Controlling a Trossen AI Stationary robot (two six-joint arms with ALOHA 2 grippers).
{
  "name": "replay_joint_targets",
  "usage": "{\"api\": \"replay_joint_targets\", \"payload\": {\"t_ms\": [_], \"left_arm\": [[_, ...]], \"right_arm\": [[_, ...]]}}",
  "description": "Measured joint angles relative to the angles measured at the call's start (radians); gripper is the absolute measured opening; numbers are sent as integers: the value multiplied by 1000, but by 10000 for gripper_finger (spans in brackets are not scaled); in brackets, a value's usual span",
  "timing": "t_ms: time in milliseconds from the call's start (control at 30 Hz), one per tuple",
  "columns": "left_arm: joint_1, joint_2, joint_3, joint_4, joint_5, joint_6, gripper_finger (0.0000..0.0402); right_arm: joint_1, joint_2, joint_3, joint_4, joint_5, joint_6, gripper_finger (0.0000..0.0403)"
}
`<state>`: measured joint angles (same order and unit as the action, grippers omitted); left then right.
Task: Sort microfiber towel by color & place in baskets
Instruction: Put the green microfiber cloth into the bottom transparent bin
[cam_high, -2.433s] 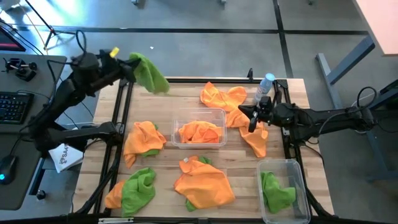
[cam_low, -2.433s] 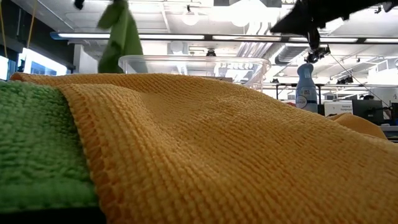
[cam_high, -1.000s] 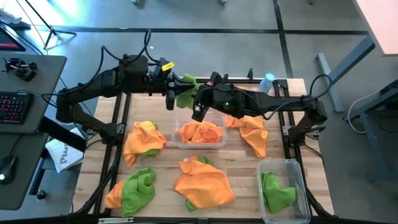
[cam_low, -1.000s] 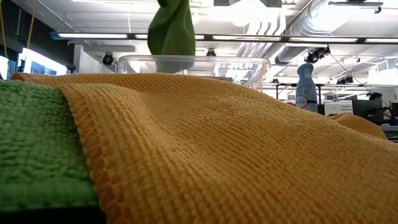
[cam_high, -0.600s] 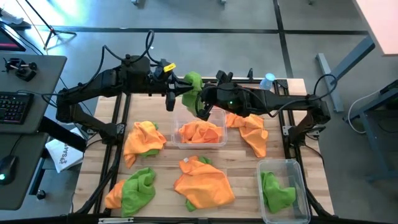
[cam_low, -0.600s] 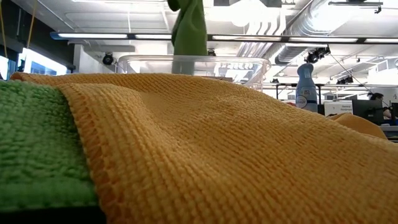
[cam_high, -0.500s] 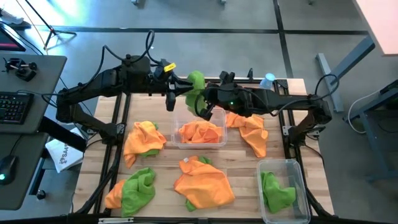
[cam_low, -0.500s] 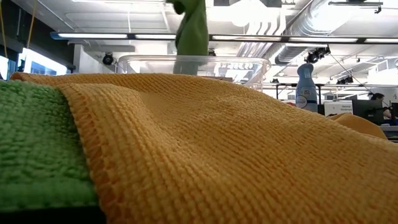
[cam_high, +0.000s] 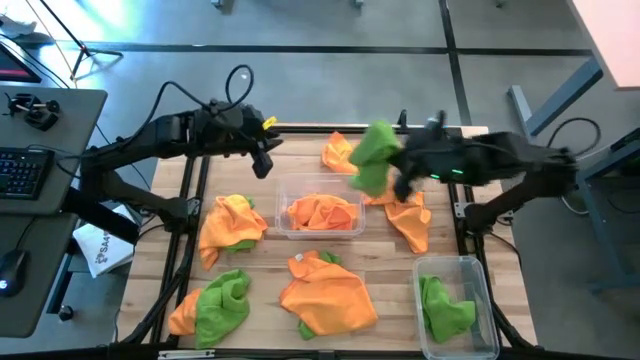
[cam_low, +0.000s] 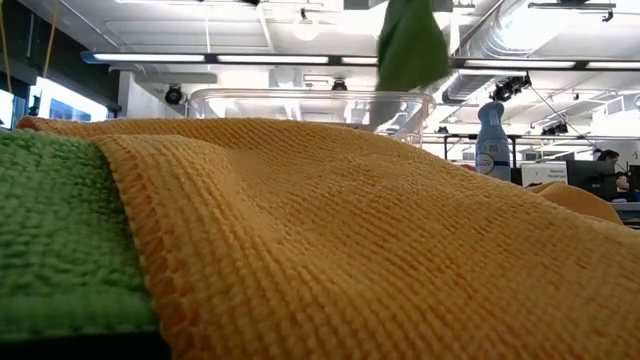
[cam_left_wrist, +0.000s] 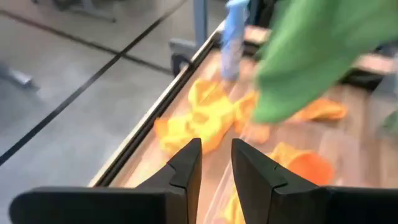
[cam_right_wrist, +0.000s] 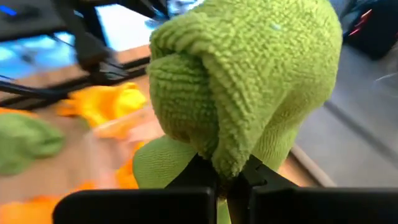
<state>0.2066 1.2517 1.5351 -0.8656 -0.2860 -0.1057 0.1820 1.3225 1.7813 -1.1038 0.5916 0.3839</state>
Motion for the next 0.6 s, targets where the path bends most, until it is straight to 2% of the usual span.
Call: {"api": "replay_joint_targets", "payload": {"t_ms": [167,300,433,600], "left_arm": [[39,-106,-183,41,-13,-58,66],[71,-196,-316,106,-12,-103,60],[101,-266,-409,130,-13,-157,56],[124,-315,-476,129,-12,-214,55]], "right_arm": [[190,-101,0,-202,-8,244,1],[351,-130,0,-333,-90,478,1],[504,-129,26,-377,-174,661,0],[670,-76,155,-457,-243,869,0]]}}
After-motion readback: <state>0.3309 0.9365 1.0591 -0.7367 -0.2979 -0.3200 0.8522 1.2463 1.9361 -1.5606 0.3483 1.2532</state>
